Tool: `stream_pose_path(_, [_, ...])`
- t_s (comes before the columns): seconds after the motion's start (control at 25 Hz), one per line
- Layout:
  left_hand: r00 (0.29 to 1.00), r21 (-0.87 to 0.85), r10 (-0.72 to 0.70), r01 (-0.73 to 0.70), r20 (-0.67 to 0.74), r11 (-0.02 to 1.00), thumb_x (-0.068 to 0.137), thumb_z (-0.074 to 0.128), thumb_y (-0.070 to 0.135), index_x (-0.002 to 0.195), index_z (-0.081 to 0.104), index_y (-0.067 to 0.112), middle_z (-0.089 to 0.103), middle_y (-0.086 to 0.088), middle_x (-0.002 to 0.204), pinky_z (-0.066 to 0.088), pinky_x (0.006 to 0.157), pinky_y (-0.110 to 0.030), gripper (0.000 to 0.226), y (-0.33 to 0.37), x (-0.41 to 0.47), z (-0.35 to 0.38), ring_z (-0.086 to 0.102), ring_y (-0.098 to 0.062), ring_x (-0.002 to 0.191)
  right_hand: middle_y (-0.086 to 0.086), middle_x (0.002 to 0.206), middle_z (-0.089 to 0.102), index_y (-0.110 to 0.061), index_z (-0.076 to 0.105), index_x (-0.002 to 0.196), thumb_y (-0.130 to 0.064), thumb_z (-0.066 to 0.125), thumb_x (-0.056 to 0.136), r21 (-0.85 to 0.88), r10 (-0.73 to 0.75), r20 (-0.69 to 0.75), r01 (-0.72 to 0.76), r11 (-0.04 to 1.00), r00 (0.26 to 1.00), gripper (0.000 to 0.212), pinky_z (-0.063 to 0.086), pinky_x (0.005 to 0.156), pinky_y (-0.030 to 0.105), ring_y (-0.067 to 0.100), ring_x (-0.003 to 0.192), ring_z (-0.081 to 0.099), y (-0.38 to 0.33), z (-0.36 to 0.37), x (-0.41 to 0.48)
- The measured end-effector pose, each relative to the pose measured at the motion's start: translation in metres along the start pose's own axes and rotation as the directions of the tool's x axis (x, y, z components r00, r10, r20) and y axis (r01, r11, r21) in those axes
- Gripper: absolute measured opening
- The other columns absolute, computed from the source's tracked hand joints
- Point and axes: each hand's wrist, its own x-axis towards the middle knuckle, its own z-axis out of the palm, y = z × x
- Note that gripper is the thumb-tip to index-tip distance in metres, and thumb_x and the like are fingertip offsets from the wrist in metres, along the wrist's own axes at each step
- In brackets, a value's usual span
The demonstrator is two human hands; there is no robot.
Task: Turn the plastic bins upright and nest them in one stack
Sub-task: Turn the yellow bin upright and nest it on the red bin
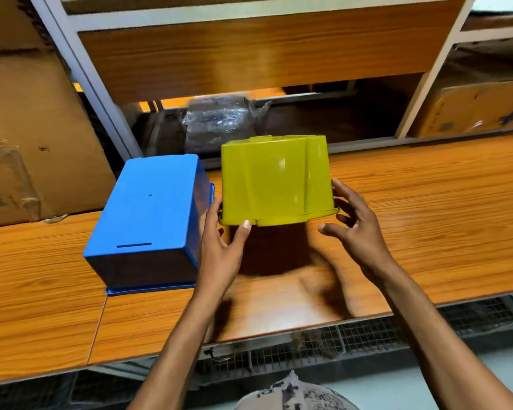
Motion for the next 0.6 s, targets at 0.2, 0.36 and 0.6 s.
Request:
stream_pose_path(0.2, [0.977, -0.01, 0.182, -0.185, -0.113, 0.983, 0.092, 0.075, 0.013, 0.154, 0.044, 0.021, 0.049, 0.01, 0.15, 0.034, 0.105, -0.003, 0.07, 0.043, 0.025, 0.001, 0.043, 0.01, 0.135, -0.007, 0.121, 0.068, -0.029, 0.067, 0.129, -0.001, 0.075, 0.083, -0.16, -0.281, -0.29, 0.243, 0.957, 0.915, 0.054, 0.057, 0.093, 0.031, 0.008, 0.111, 0.067, -0.039, -0.008, 0.03])
stream_pose_path(0.36, [0.957, -0.051, 0.257, -0.266, -0.132, 0.963, 0.092, 0.069, -0.003, 0.156, 0.04, 0.014, 0.056, 0.009, 0.141, 0.04, 0.103, -0.007, 0.073, 0.074, 0.057, 0.002, 0.051, 0.019, 0.123, -0.009, 0.103, 0.075, -0.017, 0.077, 0.114, -0.008, 0.063, 0.09, -0.191, -0.345, -0.542, 0.287, 0.939, 0.766, 0.029, 0.057, 0.081, 0.022, -0.003, 0.092, 0.068, -0.076, -0.02, 0.063])
stream_pose_path(0.6, [0.984, -0.027, 0.176, -0.177, -0.038, 0.984, 0.095, 0.07, 0.008, 0.134, 0.06, 0.022, 0.066, 0.009, 0.126, 0.048, 0.077, -0.003, 0.043, 0.061, 0.047, 0.013, 0.059, 0.018, 0.106, -0.01, 0.099, 0.076, -0.023, 0.078, 0.113, -0.023, 0.067, 0.09, -0.082, -0.195, -0.649, 0.187, 0.979, 0.735, 0.025, 0.054, 0.069, 0.014, -0.004, 0.077, 0.067, -0.089, -0.047, 0.084])
